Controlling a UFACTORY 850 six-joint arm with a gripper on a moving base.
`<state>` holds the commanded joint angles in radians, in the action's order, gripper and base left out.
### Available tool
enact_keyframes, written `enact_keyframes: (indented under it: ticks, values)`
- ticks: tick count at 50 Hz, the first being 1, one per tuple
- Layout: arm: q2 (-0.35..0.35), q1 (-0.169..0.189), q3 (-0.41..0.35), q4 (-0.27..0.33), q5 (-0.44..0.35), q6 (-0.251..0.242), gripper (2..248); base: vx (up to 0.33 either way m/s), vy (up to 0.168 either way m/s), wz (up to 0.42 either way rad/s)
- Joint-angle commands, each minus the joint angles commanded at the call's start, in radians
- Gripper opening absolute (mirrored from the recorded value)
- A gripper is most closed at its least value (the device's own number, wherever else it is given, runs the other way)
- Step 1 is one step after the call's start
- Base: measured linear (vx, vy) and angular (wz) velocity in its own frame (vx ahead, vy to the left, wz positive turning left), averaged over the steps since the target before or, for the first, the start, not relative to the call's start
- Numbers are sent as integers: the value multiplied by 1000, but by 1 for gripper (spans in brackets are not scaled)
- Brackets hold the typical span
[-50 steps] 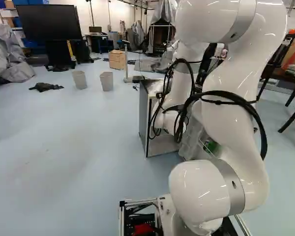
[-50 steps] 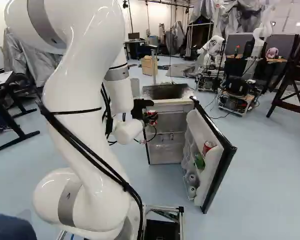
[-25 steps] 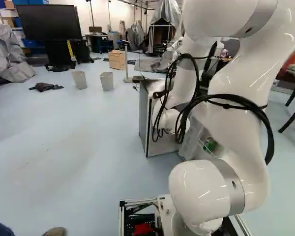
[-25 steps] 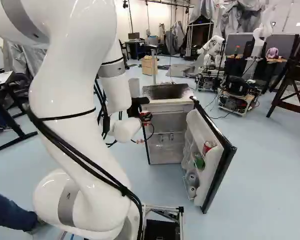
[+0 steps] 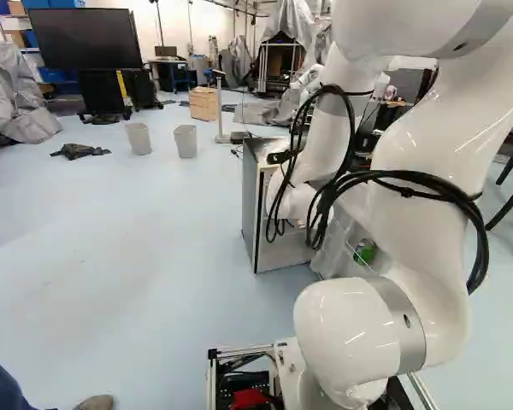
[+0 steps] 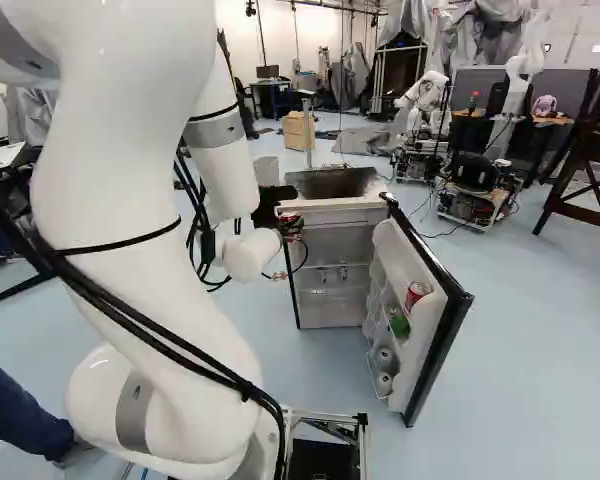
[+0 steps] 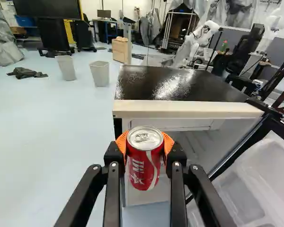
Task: Grab a drink from the fridge
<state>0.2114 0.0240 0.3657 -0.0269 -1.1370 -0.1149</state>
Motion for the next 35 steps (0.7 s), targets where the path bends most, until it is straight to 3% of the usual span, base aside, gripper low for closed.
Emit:
enact_keyframes:
  ticks: [35]
  values:
    - [-57,32,36,0,13,0,96,0,0,0]
